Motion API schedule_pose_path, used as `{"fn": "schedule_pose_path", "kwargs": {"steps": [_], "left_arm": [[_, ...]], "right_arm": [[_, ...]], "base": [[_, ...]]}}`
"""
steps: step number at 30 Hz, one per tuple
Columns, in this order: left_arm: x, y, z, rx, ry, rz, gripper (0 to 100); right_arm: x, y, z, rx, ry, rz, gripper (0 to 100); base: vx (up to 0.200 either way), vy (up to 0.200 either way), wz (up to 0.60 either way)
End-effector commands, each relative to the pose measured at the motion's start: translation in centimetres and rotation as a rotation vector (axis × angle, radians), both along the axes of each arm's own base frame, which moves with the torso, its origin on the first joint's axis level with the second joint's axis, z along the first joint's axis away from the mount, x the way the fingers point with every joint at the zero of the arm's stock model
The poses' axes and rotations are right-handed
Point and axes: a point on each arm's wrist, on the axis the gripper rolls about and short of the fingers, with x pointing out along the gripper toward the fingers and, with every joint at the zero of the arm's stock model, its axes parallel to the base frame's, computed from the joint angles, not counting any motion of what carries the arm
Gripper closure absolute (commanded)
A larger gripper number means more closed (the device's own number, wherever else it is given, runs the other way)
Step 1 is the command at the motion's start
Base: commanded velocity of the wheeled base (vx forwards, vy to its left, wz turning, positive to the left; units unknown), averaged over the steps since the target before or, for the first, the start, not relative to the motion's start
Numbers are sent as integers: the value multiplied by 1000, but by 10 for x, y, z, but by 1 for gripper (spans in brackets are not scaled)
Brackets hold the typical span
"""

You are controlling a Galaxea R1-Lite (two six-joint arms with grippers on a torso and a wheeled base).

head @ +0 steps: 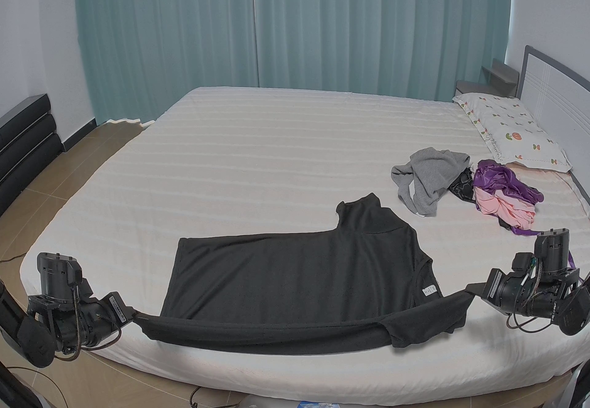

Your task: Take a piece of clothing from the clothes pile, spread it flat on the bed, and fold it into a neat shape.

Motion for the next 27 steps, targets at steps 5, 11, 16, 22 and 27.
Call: {"fn": "schedule_pose_path", "kwargs": {"steps": [5,11,16,22,27], "left_arm": [[-10,0,-6,11,39,-13,100],[-18,0,-9,24,64,-26,100],[-22,0,-13,32,90,-34,100],[-7,0,-17,33,95,-33,100],[18,0,-23,34,97,-26,100]], "right_arm": [[-16,-1,4,-3,-5,4,100],[-28,-2,-3,-27,30,16,100],[-35,-2,-8,-41,60,27,100],[-17,0,-11,-66,57,40,100],[8,3,-15,-86,64,25,100]], "base": [[0,0,0],[0,0,0],[0,0,0],[0,0,0],[0,0,0]]}}
